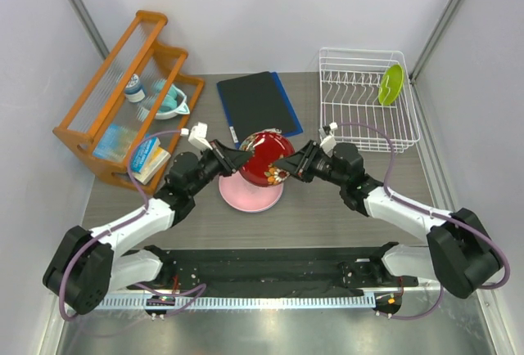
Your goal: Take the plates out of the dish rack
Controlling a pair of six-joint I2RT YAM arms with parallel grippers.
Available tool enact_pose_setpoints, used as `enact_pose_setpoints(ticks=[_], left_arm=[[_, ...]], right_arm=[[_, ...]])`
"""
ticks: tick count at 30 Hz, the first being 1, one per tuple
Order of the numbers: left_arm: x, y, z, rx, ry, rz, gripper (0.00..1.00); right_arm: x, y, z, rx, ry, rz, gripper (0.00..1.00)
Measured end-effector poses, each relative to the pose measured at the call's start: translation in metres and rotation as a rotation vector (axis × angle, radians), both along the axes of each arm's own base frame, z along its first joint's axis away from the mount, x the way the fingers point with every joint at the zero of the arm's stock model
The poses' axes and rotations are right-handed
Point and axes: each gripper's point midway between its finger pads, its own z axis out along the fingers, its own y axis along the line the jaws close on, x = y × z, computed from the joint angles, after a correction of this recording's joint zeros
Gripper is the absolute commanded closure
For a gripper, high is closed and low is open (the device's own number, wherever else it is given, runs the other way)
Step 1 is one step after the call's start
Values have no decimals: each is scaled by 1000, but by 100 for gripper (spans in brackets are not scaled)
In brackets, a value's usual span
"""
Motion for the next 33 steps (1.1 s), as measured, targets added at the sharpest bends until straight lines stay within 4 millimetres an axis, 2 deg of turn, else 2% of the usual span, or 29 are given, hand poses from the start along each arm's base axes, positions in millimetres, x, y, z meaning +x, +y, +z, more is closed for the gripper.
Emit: enact_pose_setpoints(ticks=[1, 5, 6, 7, 9, 11, 12, 13, 14, 16, 21, 22, 25, 28, 31, 33], left_arm=[[1, 0, 5, -19, -9, 5, 100], [8, 4, 13, -57, -14, 36, 100], [9, 5, 12, -56, -13, 44, 100], [11, 7, 11, -54, -11, 53, 100], [13, 8, 8, -47, -5, 62, 100], [13, 7, 7, -40, -12, 58, 100], [11, 6, 7, -30, -19, 45, 100], [9, 4, 4, -17, -17, 33, 100], [6, 2, 1, -3, -15, 23, 100], [3, 1, -2, 16, -11, 11, 100], [-4, 1, -1, 40, -15, 7, 100], [-5, 1, 3, 36, -22, 9, 100], [-7, 1, 13, 33, -45, 11, 100], [-9, 2, 12, 50, -48, 9, 100], [-9, 7, -1, 103, -23, 18, 100], [-10, 14, -21, 173, 16, 32, 100]], right_arm=[[1, 0, 0, 18, 5, -2, 99], [6, 6, -2, 97, 26, 7, 99], [8, 7, -3, 115, 28, 10, 84], [9, 9, -6, 130, 34, 13, 74], [11, 11, -11, 157, 46, 16, 63], [10, 12, -16, 176, 74, 24, 39], [7, 14, -16, 186, 89, 42, 37], [2, 17, -15, 189, 89, 64, 42], [-3, 19, -14, 184, 84, 88, 41], [-7, 20, -19, 142, 86, 100, 30], [-10, 17, -17, -54, 37, 104, 27], [-9, 14, -13, -96, 15, 91, 22], [-5, -1, 0, -197, -52, 30, 21], [-1, -19, 5, -282, -93, -38, 21], [3, -34, -1, -363, -101, -91, 21], [7, -41, -4, -404, -104, -118, 22]])
